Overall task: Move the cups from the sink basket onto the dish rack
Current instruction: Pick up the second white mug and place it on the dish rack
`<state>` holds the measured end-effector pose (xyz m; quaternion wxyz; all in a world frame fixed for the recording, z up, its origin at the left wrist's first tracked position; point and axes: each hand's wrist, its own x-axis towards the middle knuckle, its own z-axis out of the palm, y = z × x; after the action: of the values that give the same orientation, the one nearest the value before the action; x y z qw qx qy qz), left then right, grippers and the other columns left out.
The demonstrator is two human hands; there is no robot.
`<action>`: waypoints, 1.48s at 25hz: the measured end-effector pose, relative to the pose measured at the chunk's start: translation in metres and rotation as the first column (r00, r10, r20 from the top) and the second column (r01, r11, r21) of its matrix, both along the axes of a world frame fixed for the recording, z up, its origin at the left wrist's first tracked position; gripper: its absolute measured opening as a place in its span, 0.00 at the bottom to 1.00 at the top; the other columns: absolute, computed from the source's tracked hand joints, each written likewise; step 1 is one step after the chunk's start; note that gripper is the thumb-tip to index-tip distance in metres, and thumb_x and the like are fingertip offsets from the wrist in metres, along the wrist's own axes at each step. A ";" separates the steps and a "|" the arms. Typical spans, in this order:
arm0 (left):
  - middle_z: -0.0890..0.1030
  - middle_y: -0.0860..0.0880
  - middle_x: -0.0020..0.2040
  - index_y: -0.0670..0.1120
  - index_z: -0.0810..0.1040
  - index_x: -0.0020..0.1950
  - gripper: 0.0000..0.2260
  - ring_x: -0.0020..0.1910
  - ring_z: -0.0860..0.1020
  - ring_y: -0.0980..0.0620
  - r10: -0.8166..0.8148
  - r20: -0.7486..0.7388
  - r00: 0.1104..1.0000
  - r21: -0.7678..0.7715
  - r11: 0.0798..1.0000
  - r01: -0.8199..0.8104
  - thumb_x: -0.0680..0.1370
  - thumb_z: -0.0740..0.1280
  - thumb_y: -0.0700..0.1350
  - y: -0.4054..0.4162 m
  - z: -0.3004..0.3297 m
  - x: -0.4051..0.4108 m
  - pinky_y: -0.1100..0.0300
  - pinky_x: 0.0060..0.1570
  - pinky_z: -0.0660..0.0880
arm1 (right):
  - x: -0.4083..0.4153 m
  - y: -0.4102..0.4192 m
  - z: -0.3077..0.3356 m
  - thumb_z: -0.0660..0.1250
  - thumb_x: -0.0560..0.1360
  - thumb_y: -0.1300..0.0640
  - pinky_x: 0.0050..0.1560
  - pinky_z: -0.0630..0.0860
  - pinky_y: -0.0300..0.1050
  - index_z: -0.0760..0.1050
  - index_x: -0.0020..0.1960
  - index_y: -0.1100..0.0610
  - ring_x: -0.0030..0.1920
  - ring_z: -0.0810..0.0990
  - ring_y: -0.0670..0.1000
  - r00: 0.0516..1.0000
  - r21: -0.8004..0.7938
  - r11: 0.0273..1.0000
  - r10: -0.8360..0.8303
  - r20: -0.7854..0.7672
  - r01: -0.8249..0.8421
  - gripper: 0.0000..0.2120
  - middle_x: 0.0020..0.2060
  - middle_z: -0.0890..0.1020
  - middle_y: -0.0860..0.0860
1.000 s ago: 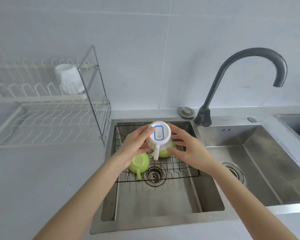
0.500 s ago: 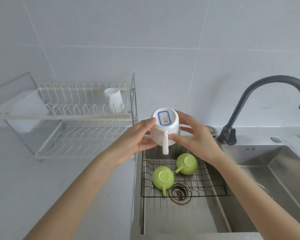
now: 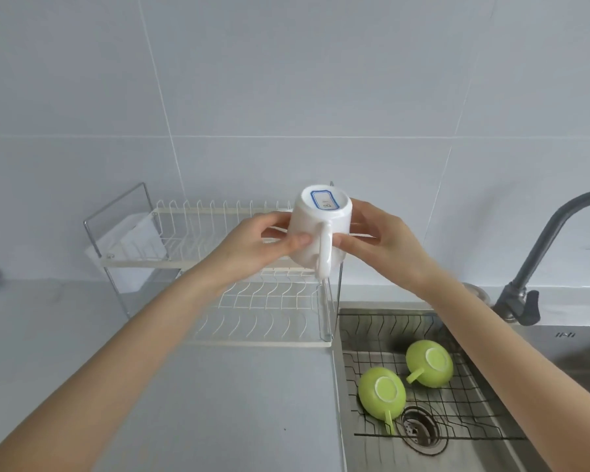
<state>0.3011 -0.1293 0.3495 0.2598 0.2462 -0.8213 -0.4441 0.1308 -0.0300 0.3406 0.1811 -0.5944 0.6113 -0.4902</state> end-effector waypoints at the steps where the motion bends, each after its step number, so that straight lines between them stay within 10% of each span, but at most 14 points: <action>1: 0.79 0.62 0.50 0.58 0.75 0.51 0.07 0.44 0.77 0.71 0.021 0.004 1.000 -0.018 1.000 -0.021 0.74 0.66 0.49 -0.009 0.004 0.008 0.79 0.45 0.70 | 0.008 -0.010 0.005 0.68 0.72 0.55 0.49 0.75 0.26 0.70 0.60 0.43 0.52 0.79 0.39 1.000 0.005 1.000 0.009 -0.003 -0.009 0.19 0.50 0.79 0.41; 12: 0.77 0.50 0.56 0.60 0.70 0.60 0.15 0.51 0.77 0.57 0.085 0.063 0.994 -0.070 0.994 -0.081 0.75 0.65 0.48 -0.114 0.042 0.054 0.61 0.58 0.71 | 0.054 -0.127 0.047 0.67 0.73 0.51 0.56 0.73 0.40 0.71 0.64 0.54 0.59 0.78 0.51 0.991 0.085 0.996 -0.007 -0.130 0.018 0.20 0.62 0.77 0.49; 37: 0.76 0.45 0.61 0.45 0.69 0.66 0.23 0.50 0.76 0.51 0.113 0.391 0.914 0.057 0.988 -0.146 0.72 0.69 0.42 -0.254 -0.059 0.060 0.62 0.45 0.75 | 0.070 -0.279 -0.046 0.71 0.70 0.50 0.60 0.72 0.49 0.69 0.62 0.61 0.60 0.76 0.56 0.939 0.518 0.853 0.129 -0.319 0.059 0.26 0.60 0.77 0.55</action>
<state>0.3608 -0.3832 0.2904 0.1110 0.3937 -0.8186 -0.4031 0.2009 -0.3088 0.2948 0.2348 -0.6106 0.7316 -0.1922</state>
